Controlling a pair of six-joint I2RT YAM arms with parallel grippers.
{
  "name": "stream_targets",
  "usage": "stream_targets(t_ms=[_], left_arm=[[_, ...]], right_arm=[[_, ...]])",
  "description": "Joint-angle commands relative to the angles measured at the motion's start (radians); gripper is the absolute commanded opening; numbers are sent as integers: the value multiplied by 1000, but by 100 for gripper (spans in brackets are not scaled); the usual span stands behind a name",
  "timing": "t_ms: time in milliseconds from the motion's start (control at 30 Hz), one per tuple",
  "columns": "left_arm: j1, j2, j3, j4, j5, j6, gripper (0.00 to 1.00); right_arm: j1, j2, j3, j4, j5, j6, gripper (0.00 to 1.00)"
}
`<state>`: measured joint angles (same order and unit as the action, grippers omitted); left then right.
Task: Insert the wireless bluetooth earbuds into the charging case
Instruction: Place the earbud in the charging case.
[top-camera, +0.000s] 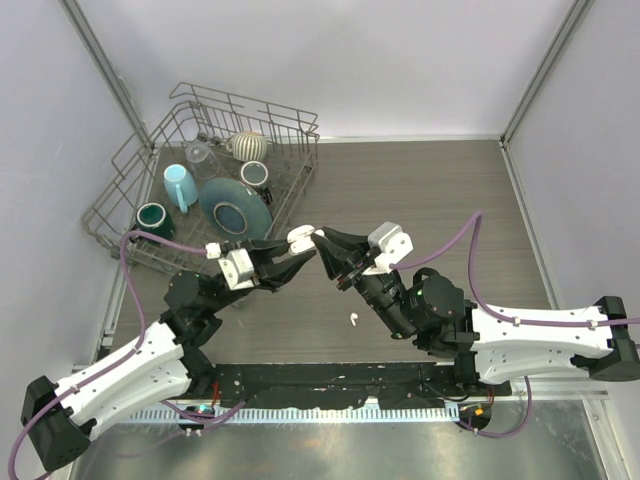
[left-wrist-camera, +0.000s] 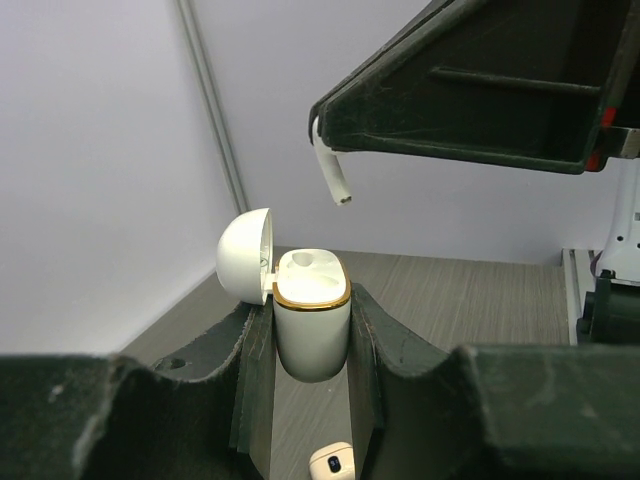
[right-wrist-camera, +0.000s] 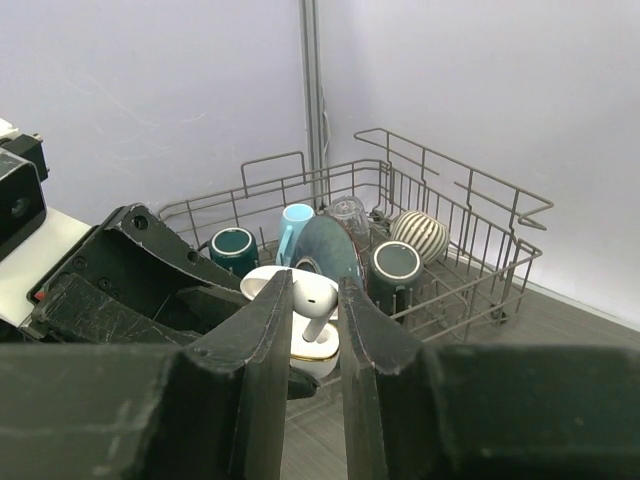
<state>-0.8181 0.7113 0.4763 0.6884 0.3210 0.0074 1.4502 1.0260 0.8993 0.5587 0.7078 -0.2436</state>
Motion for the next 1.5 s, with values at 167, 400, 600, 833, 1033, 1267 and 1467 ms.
stream_targets(t_ms=[167,400,600,833,1033,1267,1467], left_arm=[[-3,13,27,69,73,-3,0],[-4,-9,22,74,59,-3,0],[-4,-16,18,88,55,-3,0],[-3,-18,12,100,59,-34,0],[-4,-19,15,109,59,-43,0],[-4,-19,16,123,62,-58,0],[-3,-35,12,129,36,-69,0]], right_arm=[[-1,25,30,61,-21,-56,1],[-2,32,15,49,-2,-66,1],[-2,34,7,37,7,-65,1],[-5,32,9,24,9,-66,1],[-5,42,10,6,5,-66,1],[-7,59,9,3,-10,-69,1],[-5,46,3,-23,-13,-89,1]])
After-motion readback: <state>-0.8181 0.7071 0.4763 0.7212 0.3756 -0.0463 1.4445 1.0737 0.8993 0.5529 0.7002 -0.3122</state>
